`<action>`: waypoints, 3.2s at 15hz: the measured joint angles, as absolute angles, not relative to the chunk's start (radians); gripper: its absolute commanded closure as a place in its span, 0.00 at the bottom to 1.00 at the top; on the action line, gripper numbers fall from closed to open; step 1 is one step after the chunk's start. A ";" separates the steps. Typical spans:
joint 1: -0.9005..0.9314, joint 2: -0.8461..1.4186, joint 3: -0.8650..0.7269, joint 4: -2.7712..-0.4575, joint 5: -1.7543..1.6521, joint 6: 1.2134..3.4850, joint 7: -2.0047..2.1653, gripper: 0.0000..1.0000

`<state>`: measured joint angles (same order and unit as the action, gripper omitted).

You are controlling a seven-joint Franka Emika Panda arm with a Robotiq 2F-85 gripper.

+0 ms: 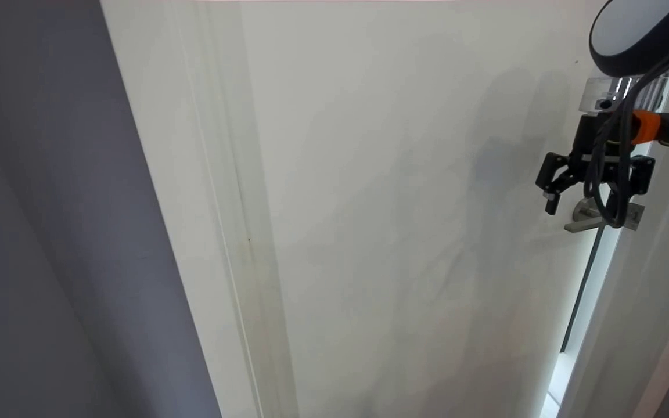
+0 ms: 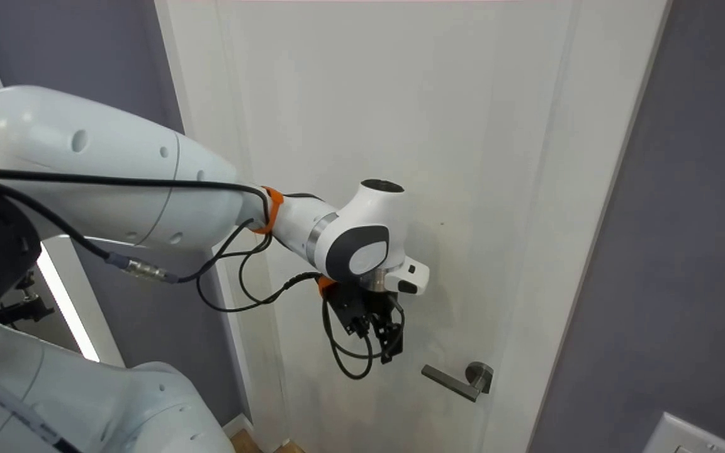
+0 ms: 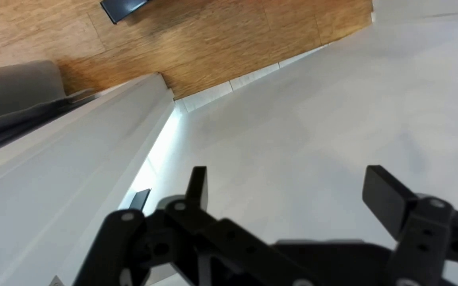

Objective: Open the door

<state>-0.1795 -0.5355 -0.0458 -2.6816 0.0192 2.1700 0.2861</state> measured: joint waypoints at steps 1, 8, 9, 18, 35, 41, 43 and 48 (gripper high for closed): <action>-0.193 -0.536 -0.046 -2.700 0.019 2.212 0.308 0.00; -0.294 -0.505 -0.046 -2.769 0.021 2.475 0.492 0.00; -0.299 -0.498 -0.046 -2.769 0.021 2.485 0.502 0.00; -0.327 -0.456 -0.048 -2.768 0.021 2.531 0.546 0.00; -0.375 -0.239 -0.084 -2.741 0.044 2.804 0.726 0.75; -0.365 -0.221 -0.095 -2.735 0.104 2.839 0.741 0.92; -0.365 -0.219 -0.095 -2.733 0.108 2.839 0.752 0.92; -0.356 -0.216 -0.100 -2.733 0.122 2.860 0.756 0.92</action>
